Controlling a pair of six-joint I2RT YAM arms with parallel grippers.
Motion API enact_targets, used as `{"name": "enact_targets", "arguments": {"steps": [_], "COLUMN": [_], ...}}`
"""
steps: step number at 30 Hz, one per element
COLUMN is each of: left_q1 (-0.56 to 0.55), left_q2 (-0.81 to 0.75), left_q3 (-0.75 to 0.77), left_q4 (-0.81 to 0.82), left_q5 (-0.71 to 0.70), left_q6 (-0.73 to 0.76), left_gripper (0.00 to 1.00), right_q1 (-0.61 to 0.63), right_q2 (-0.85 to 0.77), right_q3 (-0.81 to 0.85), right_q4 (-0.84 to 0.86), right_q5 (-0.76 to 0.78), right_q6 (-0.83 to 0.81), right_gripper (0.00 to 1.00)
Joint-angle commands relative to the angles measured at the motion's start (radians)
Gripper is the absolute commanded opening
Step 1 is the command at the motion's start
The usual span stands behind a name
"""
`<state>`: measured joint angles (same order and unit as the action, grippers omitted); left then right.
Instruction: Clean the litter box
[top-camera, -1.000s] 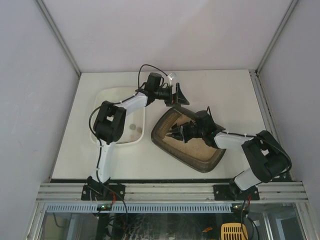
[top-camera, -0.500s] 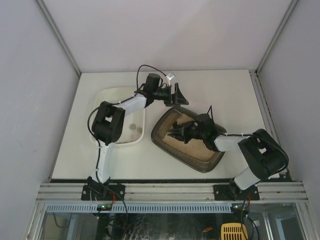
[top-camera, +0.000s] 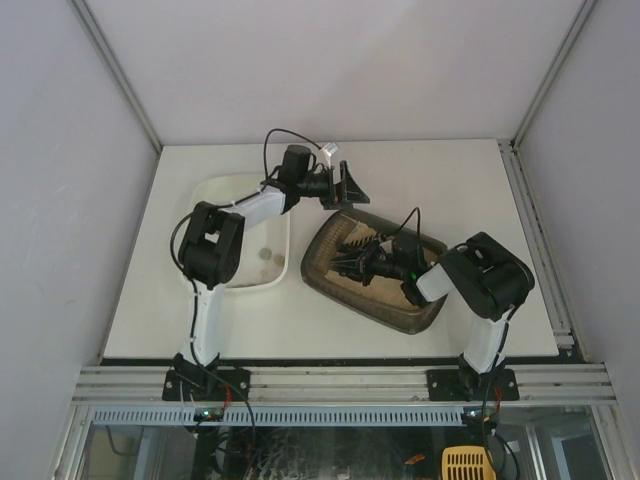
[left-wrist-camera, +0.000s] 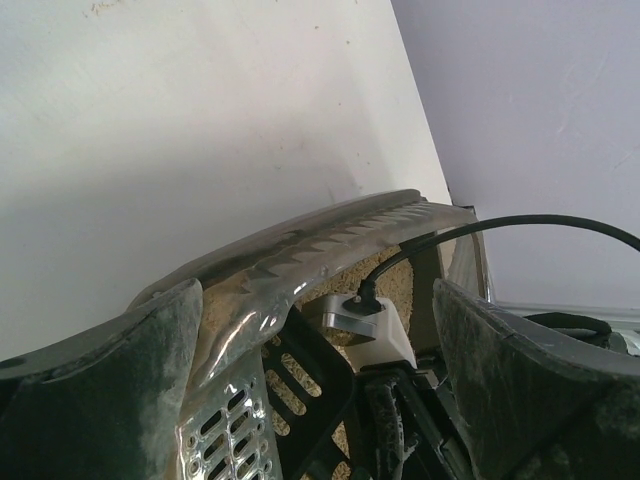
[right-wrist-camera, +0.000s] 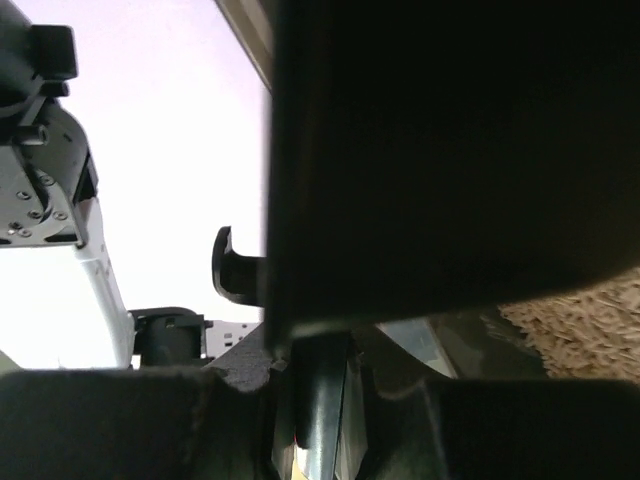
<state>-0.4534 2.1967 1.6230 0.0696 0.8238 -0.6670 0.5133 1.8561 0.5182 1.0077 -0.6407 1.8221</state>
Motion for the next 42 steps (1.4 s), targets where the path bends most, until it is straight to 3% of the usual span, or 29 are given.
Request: {"name": "enact_targets", "arguments": {"steps": [1,4,15,20,32,42], "left_q1": [0.005,0.025,0.044,0.044,0.044,0.044], "left_q2": [-0.076,-0.080,-0.090,-0.097,-0.102,-0.103], "left_q3": [-0.020,-0.019,-0.018,-0.023,-0.032,-0.032], "left_q4": [-0.032,-0.033,-0.053,-0.064,-0.088,-0.116], "left_q5": [0.099,0.098,0.089,0.083,0.079,0.085], "left_q6": [-0.048,-0.047,-0.030,-0.016,0.022,0.043], "left_gripper": [1.00,1.00,1.00,1.00,1.00,1.00], "right_q1": [-0.016,-0.014,-0.019,-0.024,-0.023,-0.034], "right_q2": [0.080,0.044,-0.262,-0.347,-0.426,-0.424], "right_q3": [0.010,0.000,-0.002,-0.007,-0.051,-0.055], "right_q4": [0.286,0.239,-0.336,-0.519,-0.705,-0.707], "right_q5": [-0.040,-0.064,-0.086,-0.088,-0.069,-0.096], "right_q6": [0.007,-0.050,-0.362,-0.460,-0.582,-0.637], "right_gripper": [0.00,0.00,0.00,0.00,0.00,0.00]}}
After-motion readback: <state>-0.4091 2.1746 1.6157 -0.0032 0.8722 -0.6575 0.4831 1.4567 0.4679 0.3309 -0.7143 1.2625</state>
